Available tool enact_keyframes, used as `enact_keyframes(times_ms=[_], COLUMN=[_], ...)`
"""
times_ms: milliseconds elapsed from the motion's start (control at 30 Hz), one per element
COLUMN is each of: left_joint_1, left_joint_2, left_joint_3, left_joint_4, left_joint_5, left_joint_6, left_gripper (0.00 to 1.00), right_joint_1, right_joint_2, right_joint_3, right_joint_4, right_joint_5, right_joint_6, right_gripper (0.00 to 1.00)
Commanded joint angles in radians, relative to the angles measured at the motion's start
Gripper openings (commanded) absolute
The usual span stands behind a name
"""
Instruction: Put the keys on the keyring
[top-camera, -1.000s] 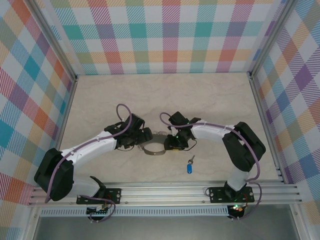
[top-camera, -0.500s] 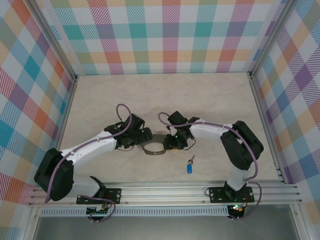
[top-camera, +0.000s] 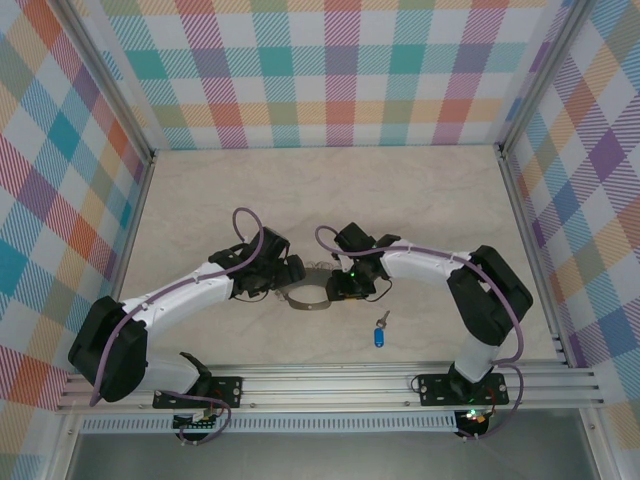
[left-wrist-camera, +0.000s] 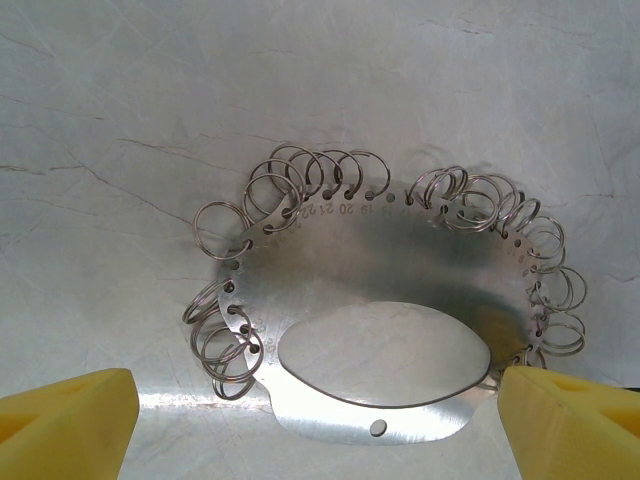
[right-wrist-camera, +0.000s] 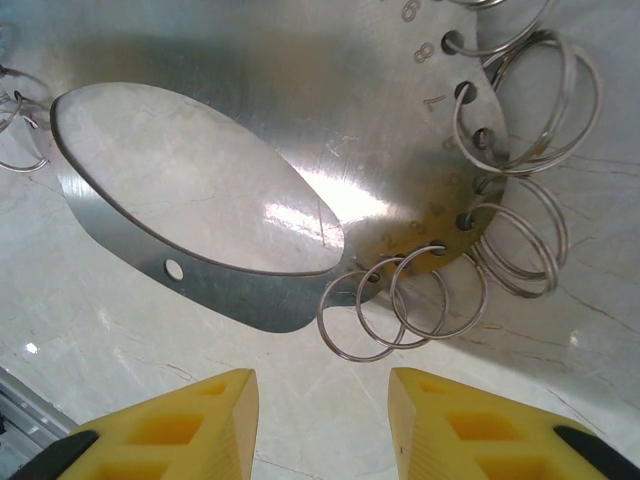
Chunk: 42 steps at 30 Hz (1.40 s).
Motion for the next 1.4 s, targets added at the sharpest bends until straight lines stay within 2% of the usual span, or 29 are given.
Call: enact_keyframes(times_ms=[0, 1367], left_joint_1=[0.002, 0.004], left_joint_2=[0.009, 0.027], left_joint_3=[0.005, 0.019], left_joint_4=[-0.023, -0.022], left_joint_5=[-0.010, -0.006], left_joint_6=[-0.007, -0.001], left_gripper=[0.93, 0.93], right_joint_1=[0.009, 0.013], right_joint_2=[0.001, 0.096], right_joint_3=[-0.006, 0.093], right_joint_4=[-0.020, -0.058], right_joint_5=[-0.003, 0.082], right_joint_6=[-0.014, -0.072], right_gripper=[0.39, 0.38])
